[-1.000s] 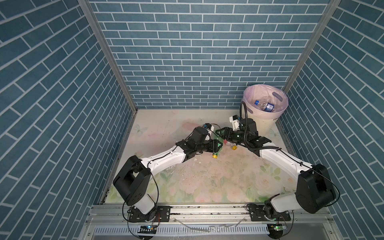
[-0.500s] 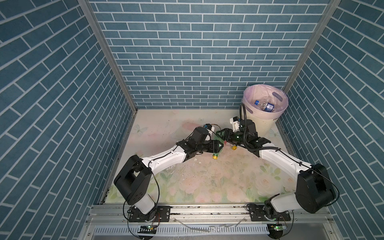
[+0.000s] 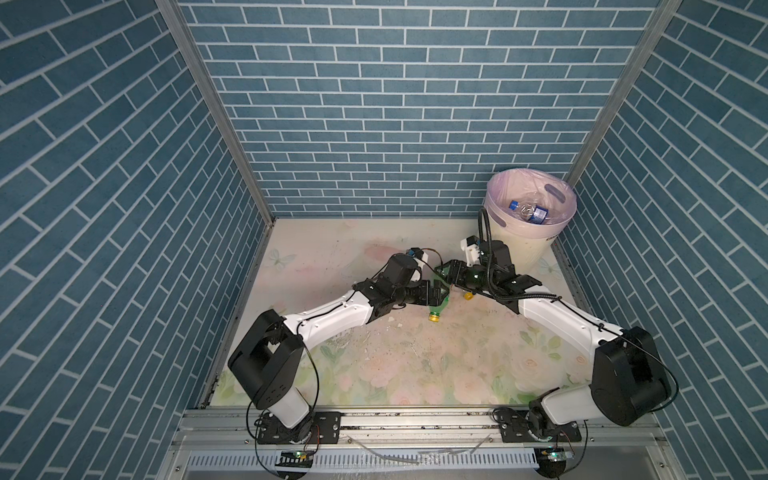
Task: Throw the plastic bottles in the bin
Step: 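Move the right gripper to the green bottle held by the left gripper, then close the right gripper on the green bottle and open the left gripper, then carry the green bottle over the bin with the right gripper and release it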
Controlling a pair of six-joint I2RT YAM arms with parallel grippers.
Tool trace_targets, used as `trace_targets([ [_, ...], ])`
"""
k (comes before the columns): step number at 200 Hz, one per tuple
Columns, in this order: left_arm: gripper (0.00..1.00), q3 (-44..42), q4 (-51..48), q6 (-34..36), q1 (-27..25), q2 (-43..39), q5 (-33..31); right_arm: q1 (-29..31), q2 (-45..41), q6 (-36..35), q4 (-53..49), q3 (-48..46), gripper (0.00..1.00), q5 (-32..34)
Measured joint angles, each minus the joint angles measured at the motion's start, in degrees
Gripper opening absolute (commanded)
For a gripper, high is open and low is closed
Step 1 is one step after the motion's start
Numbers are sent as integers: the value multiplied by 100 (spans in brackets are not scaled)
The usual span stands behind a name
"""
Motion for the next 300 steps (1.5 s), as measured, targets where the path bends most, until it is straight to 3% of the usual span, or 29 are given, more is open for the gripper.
trace_targets([
  [85,99,-85,-157,2,0,-321,-140,-146,105,-302,-426,109,33,125],
  [199,99,214,-599,302,0,-804,-181,-503,105,-994,-1429,1154,31,457],
  [228,99,426,-662,385,-2,-931,-184,-570,105,-1322,-1978,1934,30,623],
  [258,99,833,-739,509,-2,-964,-184,-688,105,-1851,-2651,3401,28,1047],
  [300,99,1799,-745,619,0,-643,-92,-894,85,-2734,-3228,5779,26,2201],
])
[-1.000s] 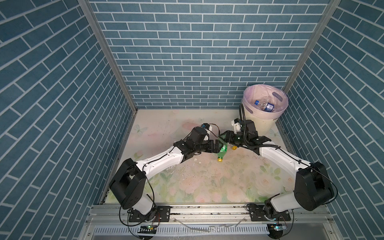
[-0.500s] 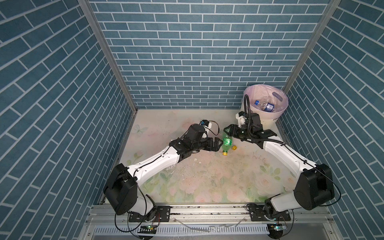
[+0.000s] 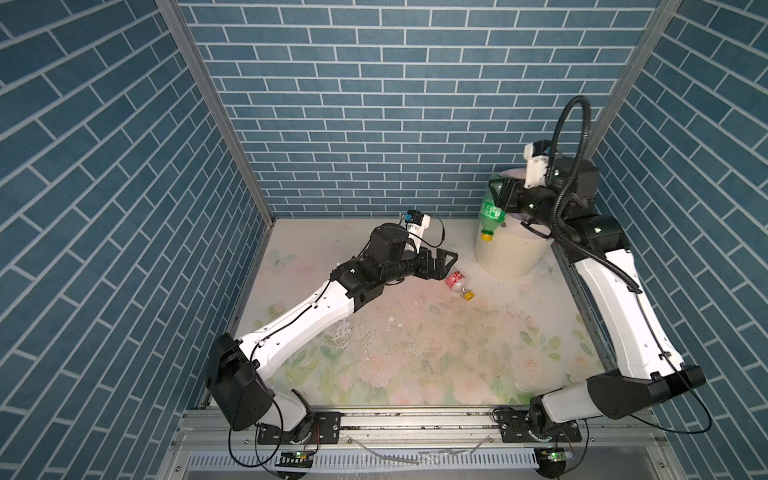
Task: Throw the plastic bottles in the bin
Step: 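Carry the green bottle over the bin with the right gripper and release it, then lower the left gripper onto the red-label Coke bottle while the right returns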
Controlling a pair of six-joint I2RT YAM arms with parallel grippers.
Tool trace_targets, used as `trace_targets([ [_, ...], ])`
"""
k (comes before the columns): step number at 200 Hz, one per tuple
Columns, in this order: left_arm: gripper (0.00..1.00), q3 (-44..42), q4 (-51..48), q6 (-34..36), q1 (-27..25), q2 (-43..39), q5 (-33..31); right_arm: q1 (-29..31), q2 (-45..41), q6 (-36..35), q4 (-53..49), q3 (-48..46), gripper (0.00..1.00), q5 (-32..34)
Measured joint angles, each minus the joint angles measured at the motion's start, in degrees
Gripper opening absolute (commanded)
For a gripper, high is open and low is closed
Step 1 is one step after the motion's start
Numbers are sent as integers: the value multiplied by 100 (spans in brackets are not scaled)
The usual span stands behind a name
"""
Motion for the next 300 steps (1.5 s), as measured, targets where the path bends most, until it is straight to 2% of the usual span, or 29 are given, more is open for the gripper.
trace_targets([
  [22,99,337,22,2,-2,297,103,-70,-131,-404,28,667,24,728],
  [51,99,387,-4,0,-2,564,177,-354,-306,-702,385,798,24,1403],
  [77,99,387,-70,2,0,645,203,-850,199,-752,647,1054,27,1694],
  [86,99,387,-61,2,2,645,216,-1045,577,-715,673,1263,36,1714],
  [105,99,387,-72,2,7,645,223,-1458,1862,-496,256,2339,68,1582],
  [118,99,385,-92,7,13,645,232,-1596,2835,-365,-236,3084,81,1534],
  [136,99,304,-79,9,37,636,234,-1655,3390,-184,-754,2986,99,1453],
  [166,99,81,-87,-20,105,636,267,-1587,3016,-188,-855,2035,99,1322],
  [235,99,22,-4,-175,116,636,385,-1504,1193,-177,-323,1738,99,1121],
  [300,99,-385,146,-404,273,625,490,-1228,1038,-170,-192,669,99,898],
])
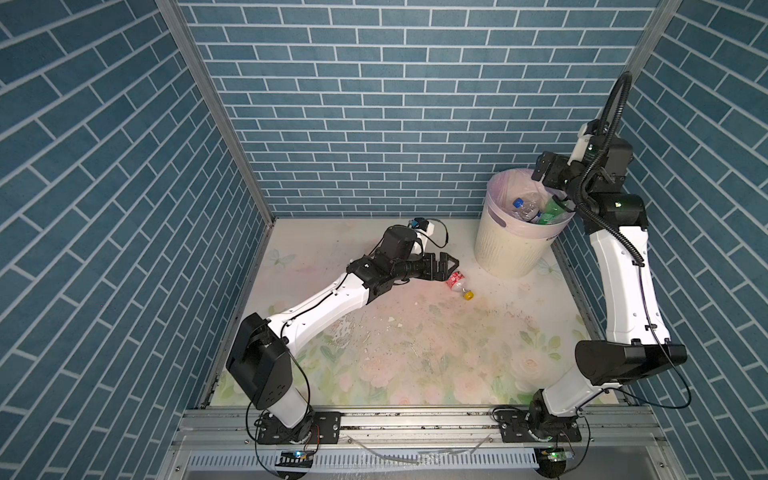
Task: Throw the plastic bottles in the bin
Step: 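Lower the left gripper onto the red-label Coke bottle while the right returns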
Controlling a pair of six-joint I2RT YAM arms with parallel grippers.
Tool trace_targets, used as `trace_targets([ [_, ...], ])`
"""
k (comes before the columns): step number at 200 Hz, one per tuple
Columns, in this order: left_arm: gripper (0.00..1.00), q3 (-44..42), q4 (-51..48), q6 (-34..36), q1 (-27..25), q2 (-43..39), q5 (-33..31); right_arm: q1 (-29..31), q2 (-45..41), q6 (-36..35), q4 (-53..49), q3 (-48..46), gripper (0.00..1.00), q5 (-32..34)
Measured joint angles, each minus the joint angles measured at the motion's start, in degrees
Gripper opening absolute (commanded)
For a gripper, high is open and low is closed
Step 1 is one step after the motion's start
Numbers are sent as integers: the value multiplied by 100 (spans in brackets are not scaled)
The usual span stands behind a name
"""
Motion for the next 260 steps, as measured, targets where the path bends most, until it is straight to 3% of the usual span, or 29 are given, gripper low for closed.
trace_targets([
  [78,99,-1283,769,-892,1154,-450,487,1462,-199,-321,208,-1683,99,-17],
  [128,99,-1659,1038,-1163,1360,-682,632,2120,-179,-498,396,-2881,99,-149],
  [160,99,-1797,1172,-1307,1379,-682,671,2197,129,-481,498,-3265,99,-339],
  [223,99,-1897,1283,-1462,1379,-680,748,2076,1534,-197,553,-3303,99,-726],
  [260,99,-1897,1318,-1473,1381,-549,837,1969,1759,0,719,-3467,99,-1027],
])
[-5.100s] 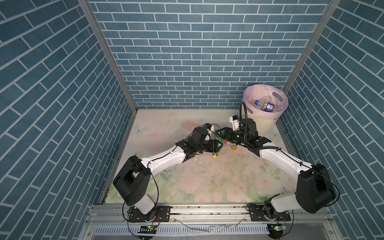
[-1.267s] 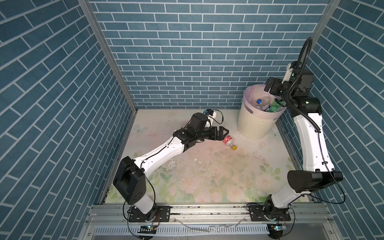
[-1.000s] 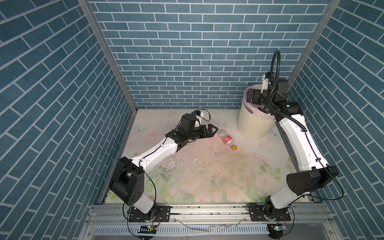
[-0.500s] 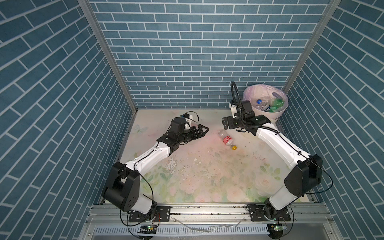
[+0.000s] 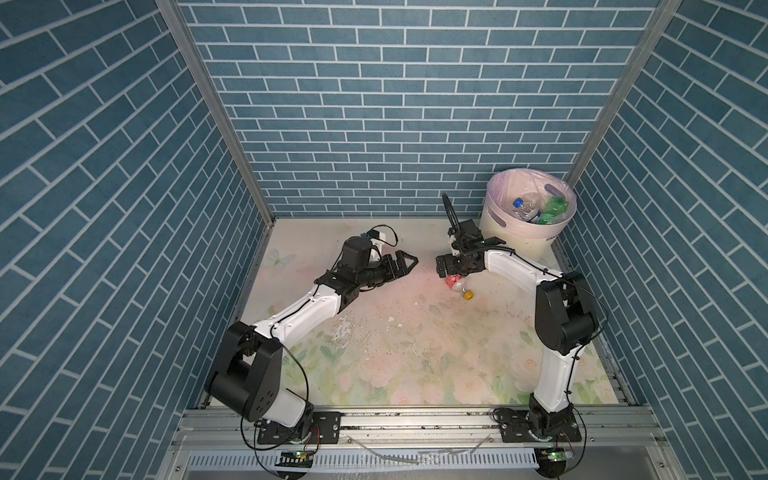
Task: Throw the plastic bottles in the bin
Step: 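Lower the left gripper onto the red-label Coke bottle while the right returns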
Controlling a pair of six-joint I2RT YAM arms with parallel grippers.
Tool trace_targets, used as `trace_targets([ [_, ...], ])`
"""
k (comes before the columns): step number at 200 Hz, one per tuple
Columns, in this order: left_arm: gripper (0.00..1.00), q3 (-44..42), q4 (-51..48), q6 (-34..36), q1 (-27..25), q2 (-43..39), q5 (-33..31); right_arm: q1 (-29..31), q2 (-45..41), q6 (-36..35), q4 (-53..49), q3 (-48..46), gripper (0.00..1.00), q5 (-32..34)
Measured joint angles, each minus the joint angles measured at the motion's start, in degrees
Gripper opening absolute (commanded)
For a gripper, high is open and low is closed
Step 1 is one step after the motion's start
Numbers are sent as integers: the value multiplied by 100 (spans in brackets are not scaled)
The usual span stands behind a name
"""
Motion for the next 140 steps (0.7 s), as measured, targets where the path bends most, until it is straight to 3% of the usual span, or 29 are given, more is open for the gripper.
trace_targets([
  [140,99,-205,173,-181,140,146,103,22,175,260,428,-162,99,-741],
])
